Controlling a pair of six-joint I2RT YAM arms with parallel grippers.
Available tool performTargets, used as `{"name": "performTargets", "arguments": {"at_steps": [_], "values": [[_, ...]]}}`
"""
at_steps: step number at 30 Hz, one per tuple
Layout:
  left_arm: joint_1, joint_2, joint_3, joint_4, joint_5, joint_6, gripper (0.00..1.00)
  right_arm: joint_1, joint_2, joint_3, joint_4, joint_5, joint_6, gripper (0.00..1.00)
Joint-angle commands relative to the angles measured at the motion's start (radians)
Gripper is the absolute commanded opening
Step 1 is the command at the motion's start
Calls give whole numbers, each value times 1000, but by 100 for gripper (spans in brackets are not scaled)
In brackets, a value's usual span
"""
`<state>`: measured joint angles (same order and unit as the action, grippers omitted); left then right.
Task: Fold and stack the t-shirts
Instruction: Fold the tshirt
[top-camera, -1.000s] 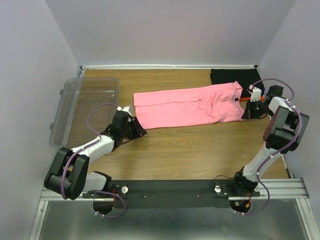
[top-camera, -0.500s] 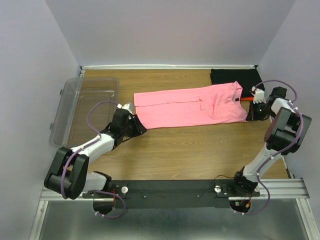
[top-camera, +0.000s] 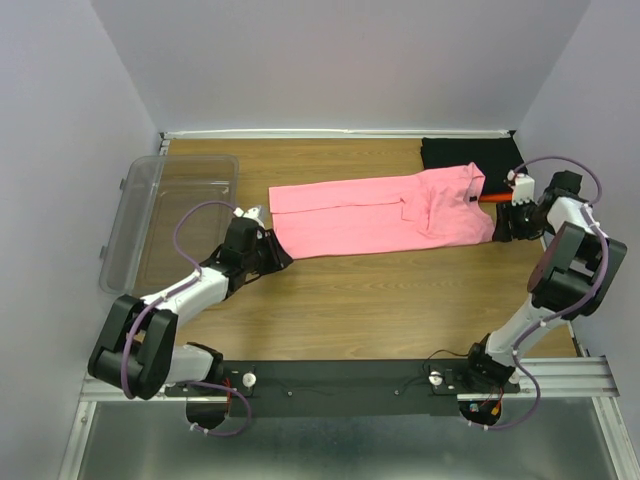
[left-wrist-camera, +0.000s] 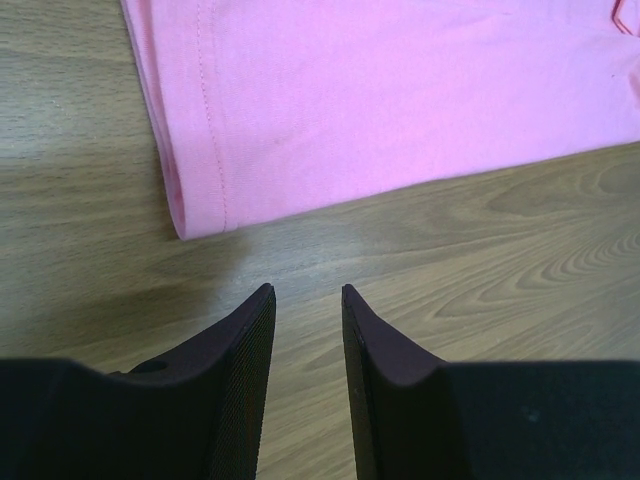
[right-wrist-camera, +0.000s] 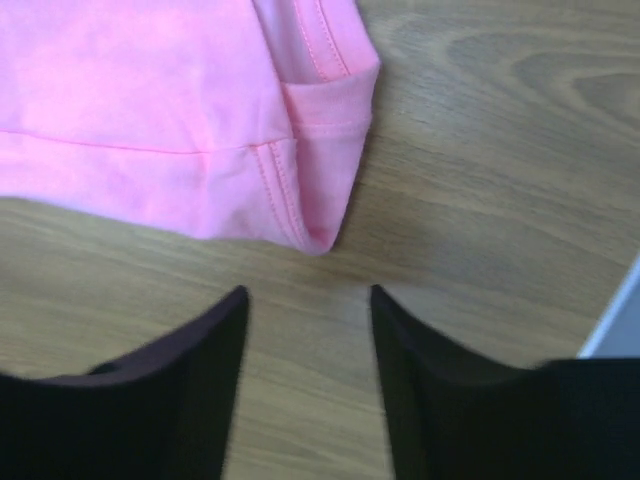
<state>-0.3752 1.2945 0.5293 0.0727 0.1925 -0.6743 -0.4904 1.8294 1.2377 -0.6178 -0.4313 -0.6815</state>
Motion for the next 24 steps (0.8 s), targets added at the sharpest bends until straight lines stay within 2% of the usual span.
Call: {"name": "performTargets", "arguments": {"at_steps": [1,4,10,11,13,16,18,24], "values": [[-5,-52,26,-13,-42,28,41,-10,-123,-4,-10,-55,0,64],[-5,-104,31,-17,-50,47,41,21,-162,2,-13,-138,25,66],[-2,-272,43,-36,-73,99,42,306,-133,57,6,-178,112,61],[-1,-303,41,-50,-90,105,45,373,-115,104,24,-153,138,61],[2,-391,37,-65,-116,122,54,439,-67,156,46,-95,209,61],[9,-499,25,-97,-149,131,62,548,33,232,75,52,272,61],[12,-540,9,-105,-162,118,65,593,112,291,89,161,325,59],[12,-589,3,-114,-131,102,65,627,208,356,105,259,346,57]]}}
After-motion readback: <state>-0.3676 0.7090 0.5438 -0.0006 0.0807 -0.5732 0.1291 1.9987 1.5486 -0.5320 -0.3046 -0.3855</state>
